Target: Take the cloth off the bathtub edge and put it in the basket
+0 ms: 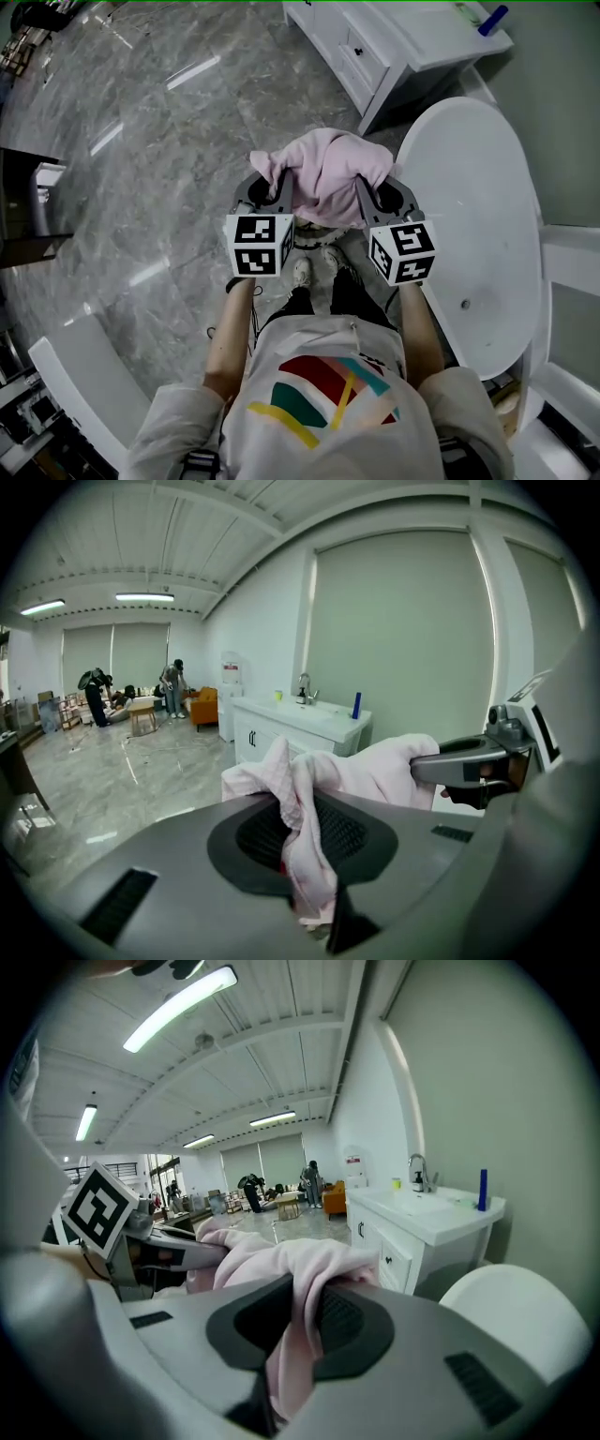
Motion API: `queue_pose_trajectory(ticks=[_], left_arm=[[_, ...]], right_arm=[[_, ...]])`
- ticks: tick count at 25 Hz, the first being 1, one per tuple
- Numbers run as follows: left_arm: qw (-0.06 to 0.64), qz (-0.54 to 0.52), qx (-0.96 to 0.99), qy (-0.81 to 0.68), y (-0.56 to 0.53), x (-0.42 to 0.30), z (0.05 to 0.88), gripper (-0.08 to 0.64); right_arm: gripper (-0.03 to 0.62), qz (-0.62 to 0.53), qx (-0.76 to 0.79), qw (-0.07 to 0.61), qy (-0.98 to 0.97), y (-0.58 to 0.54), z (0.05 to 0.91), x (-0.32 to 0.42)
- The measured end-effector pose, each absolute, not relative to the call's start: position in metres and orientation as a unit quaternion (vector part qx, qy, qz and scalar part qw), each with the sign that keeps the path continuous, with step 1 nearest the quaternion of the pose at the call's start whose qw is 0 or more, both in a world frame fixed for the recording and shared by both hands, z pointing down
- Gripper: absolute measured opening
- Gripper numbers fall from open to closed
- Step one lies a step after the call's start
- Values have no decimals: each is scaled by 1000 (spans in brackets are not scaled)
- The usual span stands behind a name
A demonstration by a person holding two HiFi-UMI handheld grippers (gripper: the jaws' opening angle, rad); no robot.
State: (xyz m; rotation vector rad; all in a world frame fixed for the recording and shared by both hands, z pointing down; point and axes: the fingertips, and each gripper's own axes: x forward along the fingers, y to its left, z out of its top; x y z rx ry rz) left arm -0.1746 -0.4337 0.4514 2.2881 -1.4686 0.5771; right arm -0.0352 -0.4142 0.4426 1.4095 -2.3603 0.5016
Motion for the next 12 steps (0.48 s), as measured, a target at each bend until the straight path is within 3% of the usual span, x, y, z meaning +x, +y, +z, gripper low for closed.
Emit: queue_pose_trajectory(ticks=[12], left_arm=[[248,271,779,-508,-417,-179,543,74]], right_arm=[[61,222,454,260,-823,-395,535,-56]])
